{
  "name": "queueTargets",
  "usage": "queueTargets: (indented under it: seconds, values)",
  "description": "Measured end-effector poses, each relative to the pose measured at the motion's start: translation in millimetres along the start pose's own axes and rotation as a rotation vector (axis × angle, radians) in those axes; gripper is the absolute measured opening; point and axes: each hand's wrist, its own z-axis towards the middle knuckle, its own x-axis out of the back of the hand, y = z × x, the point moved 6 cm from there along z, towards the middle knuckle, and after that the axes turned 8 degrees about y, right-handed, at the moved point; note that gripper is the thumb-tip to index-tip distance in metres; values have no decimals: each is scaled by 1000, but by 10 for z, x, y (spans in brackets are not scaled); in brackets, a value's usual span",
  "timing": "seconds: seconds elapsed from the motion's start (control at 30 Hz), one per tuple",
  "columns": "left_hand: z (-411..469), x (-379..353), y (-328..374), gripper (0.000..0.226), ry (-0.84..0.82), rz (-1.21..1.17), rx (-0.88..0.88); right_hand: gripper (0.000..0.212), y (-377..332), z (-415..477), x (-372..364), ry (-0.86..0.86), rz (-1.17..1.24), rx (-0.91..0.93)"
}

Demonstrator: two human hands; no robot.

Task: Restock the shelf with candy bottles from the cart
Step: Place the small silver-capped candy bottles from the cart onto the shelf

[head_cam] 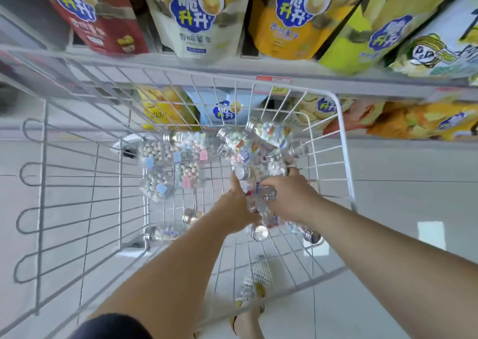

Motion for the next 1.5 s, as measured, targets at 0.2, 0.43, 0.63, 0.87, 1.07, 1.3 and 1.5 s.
queueTargets:
  seconds: [0.2,0.43,0.63,0.87,1.07,1.3,1.5]
  values:
    - [-53,140,-11,118,122,-225,41,57,-79,-88,-6,-61,29,96]
    - [-208,578,-233,69,294,-508,-9,61,-433,-192,-187,-114,-1,237]
    - [-341,800,-594,48,416,-275,123,54,-592,-316,-412,-256,41,301]
    - [-497,909,-664,57,432,76,184,49,-550,-346,-327,-177,52,305]
    - [-522,1051,-73,42,670,186,-111,41,98,-5,-28,134,214,-159]
    - [-11,552,105,61,336,636,-60,46,178,219,-373,-62,434,-245]
    - [156,327,100,74,237,785,17,54,144,273,-357,-15,387,-210]
